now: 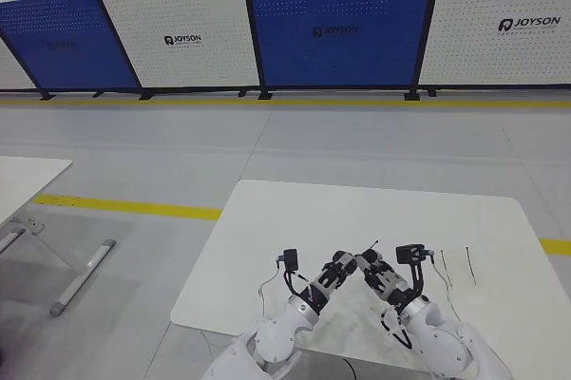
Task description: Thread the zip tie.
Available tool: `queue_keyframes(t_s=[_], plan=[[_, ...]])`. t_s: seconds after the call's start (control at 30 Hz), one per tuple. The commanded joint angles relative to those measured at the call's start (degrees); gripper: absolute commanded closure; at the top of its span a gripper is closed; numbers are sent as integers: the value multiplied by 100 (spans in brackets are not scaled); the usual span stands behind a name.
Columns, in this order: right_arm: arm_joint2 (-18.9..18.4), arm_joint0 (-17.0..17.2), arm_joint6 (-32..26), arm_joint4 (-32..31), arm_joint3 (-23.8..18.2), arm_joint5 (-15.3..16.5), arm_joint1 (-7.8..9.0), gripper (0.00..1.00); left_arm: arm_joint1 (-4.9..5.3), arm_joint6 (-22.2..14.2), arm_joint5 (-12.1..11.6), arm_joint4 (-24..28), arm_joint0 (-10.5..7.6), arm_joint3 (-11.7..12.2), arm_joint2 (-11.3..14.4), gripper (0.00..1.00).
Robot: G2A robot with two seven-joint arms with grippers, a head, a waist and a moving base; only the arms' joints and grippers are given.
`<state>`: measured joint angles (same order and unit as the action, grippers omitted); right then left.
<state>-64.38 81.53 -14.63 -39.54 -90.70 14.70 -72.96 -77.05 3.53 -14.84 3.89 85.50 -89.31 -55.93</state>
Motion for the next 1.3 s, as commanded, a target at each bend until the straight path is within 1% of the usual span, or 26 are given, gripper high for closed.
queue_keyframes(t_s=[0.0, 0.03, 0.07, 0.13, 0.23, 0.27, 0.33, 0.37, 0.5, 0.7, 1.1, 1.27], plan=[[8, -1, -9, -29, -14, -11, 2, 80, -2, 13, 16, -13, -4, 0, 3, 100], [13, 1, -7, -39, -20, -15, 2, 84, -2, 21, 21, -24, -5, -1, 3, 100], [16, 2, -1, -50, -26, -18, 2, 84, -3, 26, 25, -29, -6, -2, 5, 100], [19, 4, 6, -69, -30, -19, 4, 89, -4, 33, 33, -40, -5, -3, 8, 100], [26, 3, 10, -117, -41, -25, 6, 90, -6, 40, 60, -58, -6, -3, 15, 100], [30, 5, 14, -129, -48, -27, 7, 95, -7, 43, 65, -61, -5, -2, 16, 100], [37, 6, 4, -132, -60, -15, 8, 97, -8, 49, 72, -62, -4, -3, 17, 100], [37, 6, 2, -132, -63, -12, 9, 100, -9, 51, 73, -58, -3, -4, 17, 100], [52, 6, -3, -146, -65, 6, 10, 100, -9, 52, 53, -37, 7, -25, 6, 100], [99, -18, -34, -165, -7, 1, 7, 100, -3, 41, -34, -30, 48, -123, -23, 100], [179, -81, -98, -205, 106, -46, -2, 100, 4, 20, -132, -51, 113, -252, -34, 100], [212, -124, -155, -232, 192, -81, -5, 100, 12, -30, -227, -59, 179, -417, -24, 100]])
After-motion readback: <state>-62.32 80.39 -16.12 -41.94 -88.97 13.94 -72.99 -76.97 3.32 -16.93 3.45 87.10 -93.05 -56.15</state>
